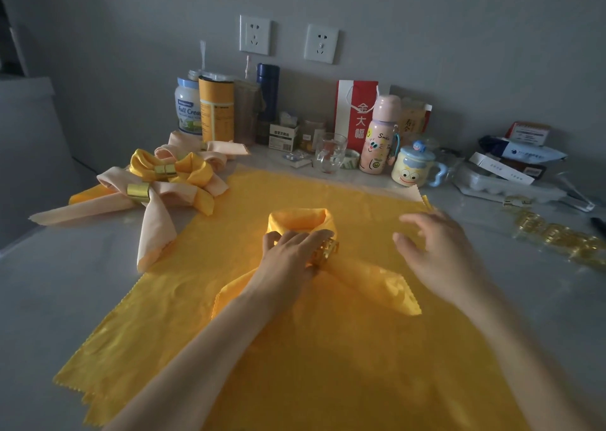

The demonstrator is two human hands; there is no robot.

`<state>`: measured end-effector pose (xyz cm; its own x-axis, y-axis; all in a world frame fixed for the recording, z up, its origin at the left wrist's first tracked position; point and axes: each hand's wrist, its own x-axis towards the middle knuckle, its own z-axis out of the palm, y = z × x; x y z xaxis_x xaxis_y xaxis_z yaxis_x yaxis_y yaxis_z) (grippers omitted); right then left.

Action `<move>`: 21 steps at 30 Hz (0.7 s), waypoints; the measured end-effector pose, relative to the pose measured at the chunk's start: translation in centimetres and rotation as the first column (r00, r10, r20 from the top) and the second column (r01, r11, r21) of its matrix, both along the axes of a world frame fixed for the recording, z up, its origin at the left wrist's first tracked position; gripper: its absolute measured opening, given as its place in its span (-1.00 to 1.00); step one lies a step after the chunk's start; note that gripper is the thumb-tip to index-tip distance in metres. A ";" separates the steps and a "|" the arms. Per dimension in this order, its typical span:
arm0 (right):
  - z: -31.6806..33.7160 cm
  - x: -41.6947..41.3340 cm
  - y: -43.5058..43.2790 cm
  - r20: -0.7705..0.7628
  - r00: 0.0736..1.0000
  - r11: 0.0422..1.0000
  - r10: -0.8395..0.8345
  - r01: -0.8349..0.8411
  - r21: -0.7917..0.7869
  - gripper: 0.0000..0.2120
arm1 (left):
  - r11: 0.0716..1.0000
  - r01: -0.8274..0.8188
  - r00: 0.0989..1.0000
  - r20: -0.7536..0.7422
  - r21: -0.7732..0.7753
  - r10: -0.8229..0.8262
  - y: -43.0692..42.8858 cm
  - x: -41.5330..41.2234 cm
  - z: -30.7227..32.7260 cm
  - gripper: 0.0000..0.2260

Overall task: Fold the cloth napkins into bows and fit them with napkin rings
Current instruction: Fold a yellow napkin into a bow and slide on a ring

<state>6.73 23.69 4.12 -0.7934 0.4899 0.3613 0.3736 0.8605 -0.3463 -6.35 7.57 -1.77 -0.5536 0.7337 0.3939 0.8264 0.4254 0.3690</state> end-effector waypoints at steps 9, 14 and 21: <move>-0.5 -5.1 -3.4 0.344 0.907 0.947 0.242 -0.145 -0.286 -0.81 | 1.000 -0.014 1.000 0.024 -0.009 0.014 0.2 0.5 0.0 -0.45; -2.3 -5.1 -3.7 0.048 0.964 0.854 0.261 -0.207 -0.477 -0.79 | 0.998 -0.058 0.997 0.051 0.018 0.057 0.6 0.2 -0.1 -0.44; -4.4 -5.8 -4.1 0.046 0.958 0.902 0.282 -0.248 -0.352 -0.79 | 0.999 -0.008 0.999 0.050 -0.043 0.010 0.4 0.1 -0.1 -0.30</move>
<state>0.91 19.57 -0.31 -0.9329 0.3363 0.1291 0.1929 0.7690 -0.6094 -6.21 7.98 -1.86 -0.5782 0.7442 0.3344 0.8036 0.4487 0.3909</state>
